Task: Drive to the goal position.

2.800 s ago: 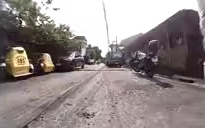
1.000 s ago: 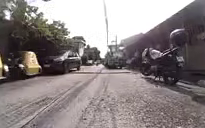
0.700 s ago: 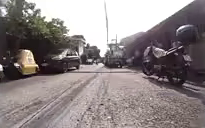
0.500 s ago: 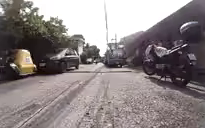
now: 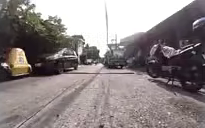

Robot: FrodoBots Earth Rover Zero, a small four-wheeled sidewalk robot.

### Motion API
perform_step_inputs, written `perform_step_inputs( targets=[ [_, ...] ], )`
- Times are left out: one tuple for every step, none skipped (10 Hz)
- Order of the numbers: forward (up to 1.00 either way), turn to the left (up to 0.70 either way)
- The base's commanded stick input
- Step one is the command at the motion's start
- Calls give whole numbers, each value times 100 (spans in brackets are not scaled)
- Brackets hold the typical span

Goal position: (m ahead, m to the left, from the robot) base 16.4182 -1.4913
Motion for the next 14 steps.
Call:
perform_step_inputs(
  targets=[
    [70, 0],
    [70, 0],
    [70, -27],
    [70, -25],
    [70, -11],
    [70, 0],
    [70, 0],
    [70, 0],
    [70, 0],
    [70, 0],
    [70, 0],
    [70, -27],
    [70, -27],
    [70, -9]
  ],
)
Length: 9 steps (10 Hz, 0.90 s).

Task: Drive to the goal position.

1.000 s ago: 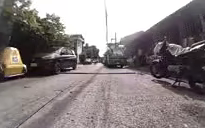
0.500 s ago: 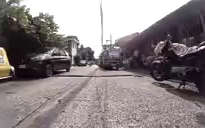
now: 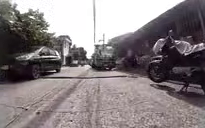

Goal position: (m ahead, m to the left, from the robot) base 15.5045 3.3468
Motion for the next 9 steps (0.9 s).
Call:
perform_step_inputs(
  targets=[
    [70, 0],
    [70, 0],
    [70, 0],
    [70, 0],
    [70, 0],
    [70, -14],
    [70, -27],
    [70, -27],
    [70, -10]
  ],
)
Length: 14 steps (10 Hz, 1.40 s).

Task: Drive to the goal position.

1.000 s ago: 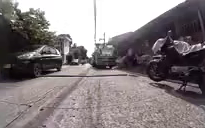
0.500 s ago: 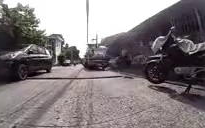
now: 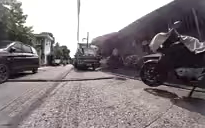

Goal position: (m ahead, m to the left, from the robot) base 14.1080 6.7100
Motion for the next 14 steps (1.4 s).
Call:
perform_step_inputs(
  targets=[
    [70, 0],
    [70, 0],
    [70, 14],
    [32, 37],
    [0, 14],
    [0, 0],
    [0, 0],
    [0, 0],
    [0, 0],
    [0, 0],
    [0, 0],
    [0, 0],
    [0, 0],
    [30, 0]
  ],
)
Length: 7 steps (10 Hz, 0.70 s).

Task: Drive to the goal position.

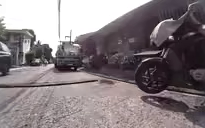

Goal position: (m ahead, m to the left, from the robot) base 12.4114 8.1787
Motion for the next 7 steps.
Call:
perform_step_inputs(
  targets=[
    [70, 0],
    [70, 0],
    [70, 0],
    [70, 15],
    [70, 0],
    [70, 0],
    [70, 0]
  ],
)
